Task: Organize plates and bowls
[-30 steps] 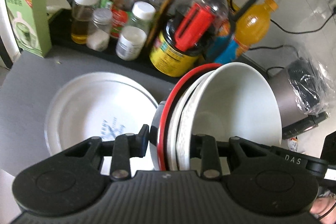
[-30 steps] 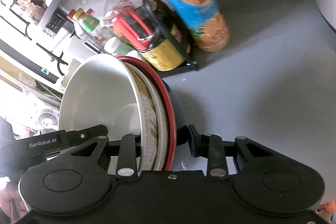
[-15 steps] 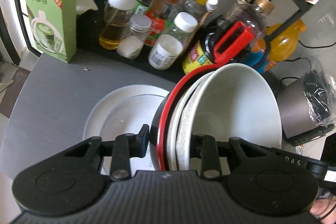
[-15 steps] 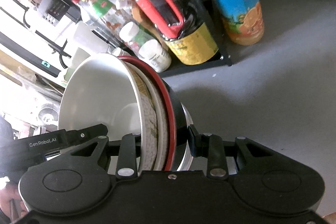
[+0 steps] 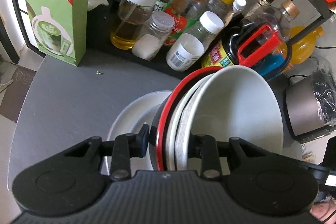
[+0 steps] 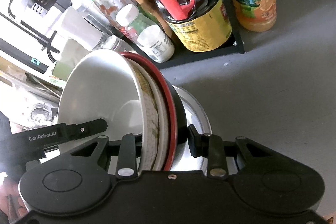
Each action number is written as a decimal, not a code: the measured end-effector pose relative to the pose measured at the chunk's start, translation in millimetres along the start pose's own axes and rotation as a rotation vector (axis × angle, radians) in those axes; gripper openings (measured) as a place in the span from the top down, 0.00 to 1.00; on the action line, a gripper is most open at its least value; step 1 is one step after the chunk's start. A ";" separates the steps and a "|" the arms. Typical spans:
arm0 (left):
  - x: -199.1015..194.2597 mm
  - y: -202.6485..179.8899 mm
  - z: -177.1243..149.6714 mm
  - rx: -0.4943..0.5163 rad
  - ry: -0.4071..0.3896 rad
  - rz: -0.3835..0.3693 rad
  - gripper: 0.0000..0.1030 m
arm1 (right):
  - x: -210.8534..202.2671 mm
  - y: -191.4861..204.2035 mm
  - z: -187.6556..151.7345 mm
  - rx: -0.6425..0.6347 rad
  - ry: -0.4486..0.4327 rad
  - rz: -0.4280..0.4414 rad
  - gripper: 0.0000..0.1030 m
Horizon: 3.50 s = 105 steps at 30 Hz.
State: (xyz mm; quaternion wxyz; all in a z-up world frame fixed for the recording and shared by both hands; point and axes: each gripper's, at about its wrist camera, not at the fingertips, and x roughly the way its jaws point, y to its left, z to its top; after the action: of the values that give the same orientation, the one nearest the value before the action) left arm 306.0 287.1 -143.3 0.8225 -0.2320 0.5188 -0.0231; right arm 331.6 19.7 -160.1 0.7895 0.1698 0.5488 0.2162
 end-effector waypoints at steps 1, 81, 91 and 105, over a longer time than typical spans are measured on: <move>1.0 1.2 1.0 0.000 0.001 0.000 0.71 | 1.6 0.7 -0.2 -0.001 0.003 -0.001 0.71; -153.9 -171.8 -231.7 0.146 -0.360 0.189 0.00 | -280.4 -119.7 -162.1 -0.072 -0.415 -0.112 0.00; -190.1 -195.0 -266.1 0.224 -0.440 0.163 0.00 | -321.1 -101.8 -188.0 -0.100 -0.492 -0.158 0.00; -221.8 -197.9 -294.8 0.316 -0.509 0.224 0.00 | -334.3 -70.2 -212.2 -0.185 -0.515 -0.250 0.00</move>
State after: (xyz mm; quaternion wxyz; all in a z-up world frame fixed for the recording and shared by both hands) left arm -10.9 67.0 19.5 0.9491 -0.0409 0.3088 0.0461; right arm 41.3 -209.8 -2.5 0.9353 0.0776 0.3252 0.1160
